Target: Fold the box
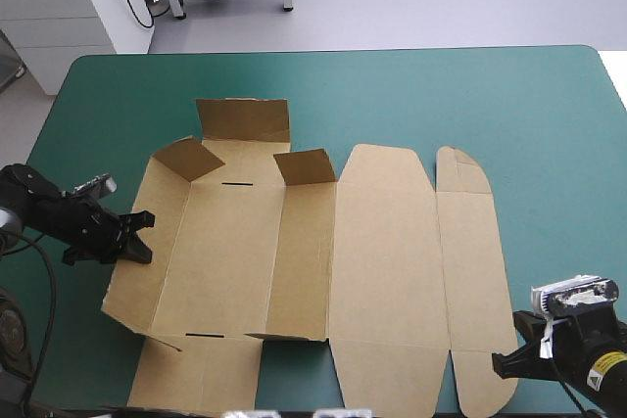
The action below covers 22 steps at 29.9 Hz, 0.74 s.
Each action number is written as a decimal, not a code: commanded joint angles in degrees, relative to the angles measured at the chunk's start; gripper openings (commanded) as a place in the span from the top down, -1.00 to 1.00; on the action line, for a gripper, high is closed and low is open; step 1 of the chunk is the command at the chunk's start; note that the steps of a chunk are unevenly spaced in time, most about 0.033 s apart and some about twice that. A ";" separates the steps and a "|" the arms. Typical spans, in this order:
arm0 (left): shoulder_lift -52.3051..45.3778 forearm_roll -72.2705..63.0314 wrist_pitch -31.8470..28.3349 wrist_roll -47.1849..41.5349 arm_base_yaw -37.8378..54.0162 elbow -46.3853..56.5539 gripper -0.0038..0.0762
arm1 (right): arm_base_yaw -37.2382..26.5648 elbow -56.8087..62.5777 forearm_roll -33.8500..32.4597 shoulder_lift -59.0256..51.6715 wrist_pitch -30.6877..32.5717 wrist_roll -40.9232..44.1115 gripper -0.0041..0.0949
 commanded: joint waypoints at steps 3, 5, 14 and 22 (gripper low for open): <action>-1.85 -1.69 3.22 -0.48 -4.31 -9.03 0.92 | -0.40 -1.46 -0.03 0.59 -3.15 -0.10 0.96; -1.58 0.31 3.22 -0.48 -7.37 -14.30 0.92 | -0.40 -1.46 -0.03 0.59 -3.15 -0.10 0.96; 1.39 11.44 2.81 1.02 -21.43 -34.65 0.92 | -0.40 -1.46 -0.03 0.59 -1.11 1.25 0.96; 4.43 33.06 2.71 7.60 -36.96 -40.44 0.92 | -0.40 -1.46 -0.03 0.59 0.92 1.42 0.96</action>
